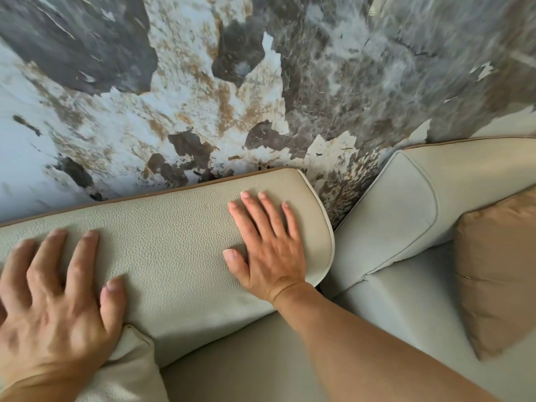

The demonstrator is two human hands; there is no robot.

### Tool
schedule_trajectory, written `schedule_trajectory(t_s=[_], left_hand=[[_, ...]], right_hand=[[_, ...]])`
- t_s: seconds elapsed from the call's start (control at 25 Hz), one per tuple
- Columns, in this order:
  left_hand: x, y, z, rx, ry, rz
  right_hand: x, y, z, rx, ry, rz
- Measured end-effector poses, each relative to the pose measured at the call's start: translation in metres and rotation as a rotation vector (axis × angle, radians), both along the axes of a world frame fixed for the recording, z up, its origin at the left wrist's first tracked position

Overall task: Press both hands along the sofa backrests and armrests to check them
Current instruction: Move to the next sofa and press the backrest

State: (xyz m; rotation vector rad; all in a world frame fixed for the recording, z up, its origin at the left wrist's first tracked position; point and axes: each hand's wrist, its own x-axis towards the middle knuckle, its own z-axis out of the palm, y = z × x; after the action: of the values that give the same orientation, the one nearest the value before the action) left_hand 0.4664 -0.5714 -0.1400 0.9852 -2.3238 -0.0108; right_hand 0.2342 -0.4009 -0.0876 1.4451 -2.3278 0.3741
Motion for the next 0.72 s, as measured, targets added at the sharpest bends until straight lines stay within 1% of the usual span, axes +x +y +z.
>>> schedule_trajectory(t_s=[0.08,0.28,0.44,0.64,0.72], left_hand=[[-0.006,0.001,0.008,0.019,0.019,-0.037],[-0.017,0.004,0.027,-0.112,0.064,0.031],[-0.018,0.008,0.032,-0.164,0.004,0.118],[-0.016,0.014,0.037,-0.19,-0.058,0.173],[-0.017,0.014,0.038,-0.17,-0.064,0.175]], right_hand=[[-0.005,-0.005,-0.001,-0.004,-0.005,0.004],[-0.016,-0.022,-0.003,-0.017,0.016,0.008],[-0.017,-0.028,-0.004,-0.027,0.026,0.005],[-0.016,-0.03,-0.006,-0.048,0.04,0.005],[-0.017,-0.031,-0.006,-0.052,0.046,0.003]])
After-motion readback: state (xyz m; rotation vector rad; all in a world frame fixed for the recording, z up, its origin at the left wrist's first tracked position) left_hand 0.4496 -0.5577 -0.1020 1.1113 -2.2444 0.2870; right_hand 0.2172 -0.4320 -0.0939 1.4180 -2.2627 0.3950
